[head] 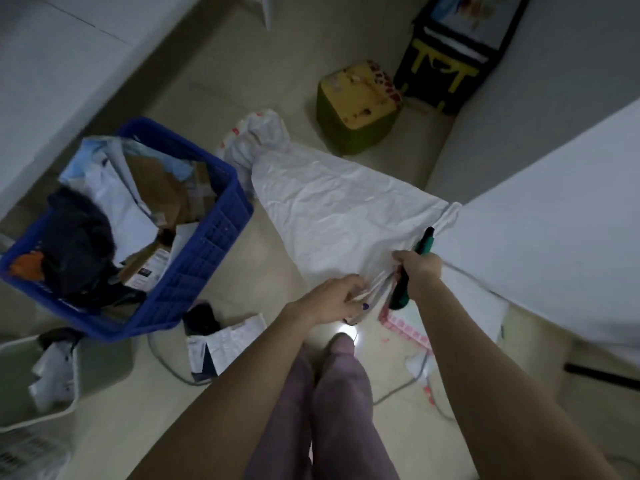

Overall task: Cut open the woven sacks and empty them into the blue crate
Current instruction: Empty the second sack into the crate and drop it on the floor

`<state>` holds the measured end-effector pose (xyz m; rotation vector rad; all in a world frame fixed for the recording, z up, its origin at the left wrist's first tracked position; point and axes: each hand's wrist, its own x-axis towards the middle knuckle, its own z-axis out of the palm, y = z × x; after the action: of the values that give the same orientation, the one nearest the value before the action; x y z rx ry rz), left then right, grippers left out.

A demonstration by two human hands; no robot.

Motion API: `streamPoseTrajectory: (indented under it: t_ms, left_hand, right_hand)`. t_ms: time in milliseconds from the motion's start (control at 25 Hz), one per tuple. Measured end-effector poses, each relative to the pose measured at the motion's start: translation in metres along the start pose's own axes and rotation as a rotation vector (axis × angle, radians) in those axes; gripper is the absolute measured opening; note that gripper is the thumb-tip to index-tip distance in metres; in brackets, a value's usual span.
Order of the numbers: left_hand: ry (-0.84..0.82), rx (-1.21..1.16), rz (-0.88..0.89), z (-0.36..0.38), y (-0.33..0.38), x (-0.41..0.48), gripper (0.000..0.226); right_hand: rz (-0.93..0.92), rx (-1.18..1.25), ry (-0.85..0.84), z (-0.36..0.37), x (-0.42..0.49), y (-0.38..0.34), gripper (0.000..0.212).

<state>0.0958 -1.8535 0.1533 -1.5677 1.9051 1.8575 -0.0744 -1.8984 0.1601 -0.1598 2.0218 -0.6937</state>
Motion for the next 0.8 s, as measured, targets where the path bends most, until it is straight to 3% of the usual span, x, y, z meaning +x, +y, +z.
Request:
streamPoseTrajectory:
  t_ms: [120, 280, 520, 800]
  left_hand:
    - [0.065, -0.017, -0.133, 0.025, -0.019, -0.01, 0.052]
    - [0.119, 0.062, -0.255, 0.04, -0.047, -0.008, 0.045]
    - [0.075, 0.145, -0.372, 0.068, -0.071, 0.015, 0.045]
    - [-0.023, 0.291, -0.357, 0.058, -0.074, 0.024, 0.038]
  right_hand:
    - [0.029, -0.094, 0.073, -0.039, 0.019, 0.042, 0.024]
    - [0.086, -0.136, 0.207, -0.092, 0.05, 0.093, 0.008]
    - [0.139, -0.2, 0.514, -0.164, 0.071, 0.164, 0.036]
    - [0.076, -0.122, 0.339, -0.121, 0.061, 0.15, 0.015]
